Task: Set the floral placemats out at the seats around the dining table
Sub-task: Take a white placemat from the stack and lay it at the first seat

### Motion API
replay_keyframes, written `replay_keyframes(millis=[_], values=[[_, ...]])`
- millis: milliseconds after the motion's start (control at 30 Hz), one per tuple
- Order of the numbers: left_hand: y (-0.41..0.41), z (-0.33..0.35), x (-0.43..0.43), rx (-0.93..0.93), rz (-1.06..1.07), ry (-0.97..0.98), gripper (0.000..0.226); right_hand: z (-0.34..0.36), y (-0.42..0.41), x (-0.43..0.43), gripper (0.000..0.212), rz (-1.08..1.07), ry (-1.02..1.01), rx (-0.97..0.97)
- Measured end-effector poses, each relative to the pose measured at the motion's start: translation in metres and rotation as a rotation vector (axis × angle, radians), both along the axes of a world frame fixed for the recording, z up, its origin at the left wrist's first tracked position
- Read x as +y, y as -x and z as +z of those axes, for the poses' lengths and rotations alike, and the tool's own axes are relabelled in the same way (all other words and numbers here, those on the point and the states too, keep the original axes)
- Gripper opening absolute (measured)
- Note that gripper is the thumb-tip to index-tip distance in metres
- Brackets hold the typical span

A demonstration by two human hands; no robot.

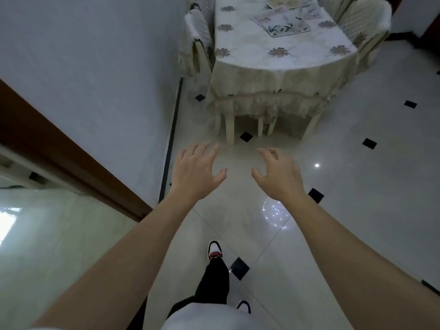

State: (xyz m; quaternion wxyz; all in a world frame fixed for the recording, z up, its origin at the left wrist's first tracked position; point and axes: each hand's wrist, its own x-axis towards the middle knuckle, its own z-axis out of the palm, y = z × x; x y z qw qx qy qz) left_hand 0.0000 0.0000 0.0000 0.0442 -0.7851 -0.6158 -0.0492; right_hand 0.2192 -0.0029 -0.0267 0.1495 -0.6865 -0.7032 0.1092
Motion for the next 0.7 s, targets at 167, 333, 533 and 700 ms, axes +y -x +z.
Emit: replay_keyframes(millis=[167,333,533,700], values=[[0.009,-0.005,0.052,-0.020,-0.013,-0.044,0.066,-0.001,0.003,0.051,0.059,0.010,-0.008,-0.008],[0.021,-0.009,0.140,-0.045,-0.025,-0.080,0.068,0.002,0.012,0.134,0.057,0.005,-0.042,-0.025],[0.037,-0.004,0.258,-0.056,-0.061,-0.043,0.071,0.011,0.028,0.243,0.057,-0.016,-0.029,-0.059],[0.045,0.002,0.340,-0.088,-0.100,-0.053,0.069,0.014,0.032,0.313,0.053,-0.036,-0.033,-0.085]])
